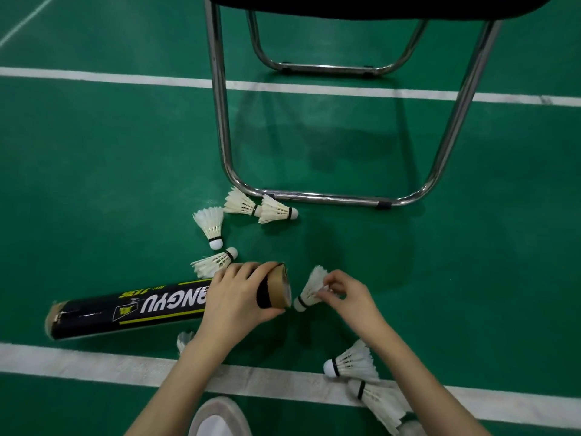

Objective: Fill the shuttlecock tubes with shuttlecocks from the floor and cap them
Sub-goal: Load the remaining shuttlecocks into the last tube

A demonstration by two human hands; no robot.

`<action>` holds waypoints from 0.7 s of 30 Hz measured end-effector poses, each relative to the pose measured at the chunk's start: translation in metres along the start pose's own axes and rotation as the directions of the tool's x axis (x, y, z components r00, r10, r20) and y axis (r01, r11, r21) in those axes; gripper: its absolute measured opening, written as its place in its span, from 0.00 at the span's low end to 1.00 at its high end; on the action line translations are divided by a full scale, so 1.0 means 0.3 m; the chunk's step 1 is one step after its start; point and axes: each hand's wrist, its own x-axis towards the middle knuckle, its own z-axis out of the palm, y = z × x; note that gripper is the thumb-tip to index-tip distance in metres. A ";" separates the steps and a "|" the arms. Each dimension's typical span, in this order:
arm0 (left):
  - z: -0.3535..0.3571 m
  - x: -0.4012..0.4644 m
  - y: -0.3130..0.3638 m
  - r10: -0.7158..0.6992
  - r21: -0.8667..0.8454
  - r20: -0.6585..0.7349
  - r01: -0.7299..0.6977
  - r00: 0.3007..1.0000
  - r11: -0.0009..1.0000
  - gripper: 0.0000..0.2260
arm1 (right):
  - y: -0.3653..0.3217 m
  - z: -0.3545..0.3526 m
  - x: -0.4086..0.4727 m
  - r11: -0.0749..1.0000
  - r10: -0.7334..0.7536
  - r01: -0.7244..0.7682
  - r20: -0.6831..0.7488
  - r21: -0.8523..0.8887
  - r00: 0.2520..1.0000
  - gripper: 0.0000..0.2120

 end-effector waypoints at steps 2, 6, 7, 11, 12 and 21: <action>-0.003 0.005 0.008 -0.003 -0.008 -0.013 0.003 1.000 1.000 0.35 | -0.029 -0.031 -0.005 0.997 -0.032 0.038 -0.102 0.061 0.994 0.11; -0.010 0.024 0.041 0.010 -0.055 -0.043 -0.013 0.999 0.998 0.34 | -0.092 -0.058 -0.035 0.963 -0.038 0.085 -0.181 0.257 0.983 0.09; -0.011 0.027 0.051 0.012 -0.066 -0.047 -0.015 0.999 0.998 0.34 | -0.103 -0.049 -0.045 0.954 -0.031 0.083 -0.178 0.289 0.984 0.08; 0.000 0.033 0.078 0.018 -0.077 -0.045 -0.022 0.999 0.997 0.36 | -0.141 0.014 -0.084 0.912 -0.007 0.061 -0.135 0.405 0.991 0.05; 0.002 0.033 0.081 0.018 -0.076 -0.049 -0.022 0.999 0.997 0.35 | -0.151 0.029 -0.092 0.900 -0.007 0.055 -0.111 0.432 0.994 0.04; -0.003 0.039 0.088 -0.003 -0.103 -0.111 -0.009 0.994 0.995 0.29 | -0.180 0.075 -0.085 0.911 -0.053 0.037 0.027 0.410 0.998 0.11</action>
